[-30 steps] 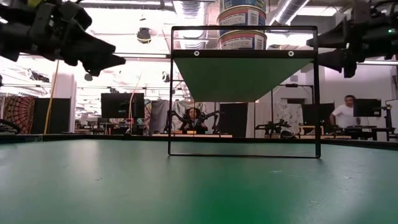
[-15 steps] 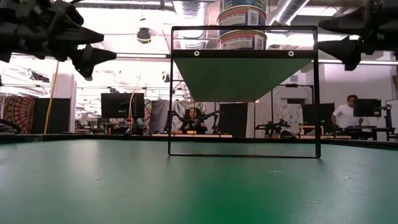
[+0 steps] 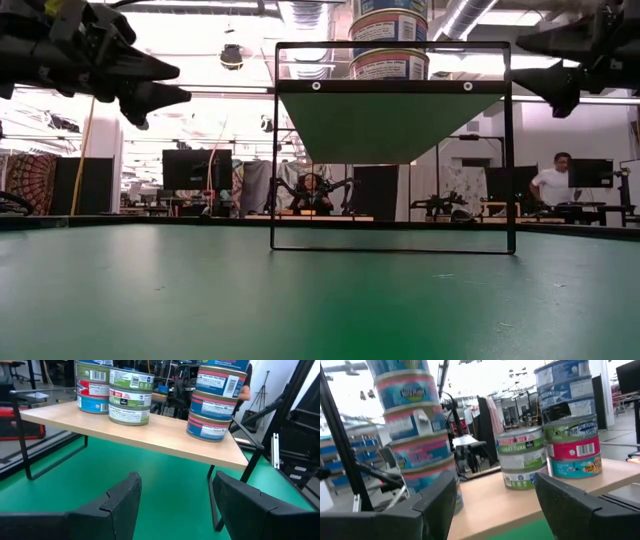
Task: Stack canned seafood by type on shelf
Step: Return to Home Position
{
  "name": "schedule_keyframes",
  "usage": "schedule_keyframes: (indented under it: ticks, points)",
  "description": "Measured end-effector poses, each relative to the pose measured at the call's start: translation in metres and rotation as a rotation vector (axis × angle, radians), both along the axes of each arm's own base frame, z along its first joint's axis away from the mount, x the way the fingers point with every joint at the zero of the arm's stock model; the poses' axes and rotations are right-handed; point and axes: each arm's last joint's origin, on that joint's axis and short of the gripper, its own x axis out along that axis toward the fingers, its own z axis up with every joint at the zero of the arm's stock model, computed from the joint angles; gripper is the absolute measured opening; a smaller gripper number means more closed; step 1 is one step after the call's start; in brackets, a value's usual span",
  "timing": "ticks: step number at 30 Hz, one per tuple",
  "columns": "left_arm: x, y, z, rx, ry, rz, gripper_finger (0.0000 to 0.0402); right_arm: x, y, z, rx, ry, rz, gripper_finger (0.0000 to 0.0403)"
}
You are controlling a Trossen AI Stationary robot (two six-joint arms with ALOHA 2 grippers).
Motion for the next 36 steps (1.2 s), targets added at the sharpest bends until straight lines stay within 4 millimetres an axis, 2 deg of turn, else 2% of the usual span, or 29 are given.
schedule_keyframes:
  ticks: [12,27,36]
  points:
    - [-0.001,0.0,-0.012,0.037,0.128,-0.006,0.0233,0.002,0.001,-0.011,-0.044,0.117,-0.001,0.0294]
    - [-0.014,-0.001,-0.05,0.0,0.553,-0.016,0.0233,0.003,0.001,-0.017,-0.068,0.181,-0.002,0.0294]
    - [-0.016,-0.001,-0.052,-0.03,0.583,-0.012,0.0233,0.003,0.001,-0.018,-0.068,0.185,-0.002,0.0294]
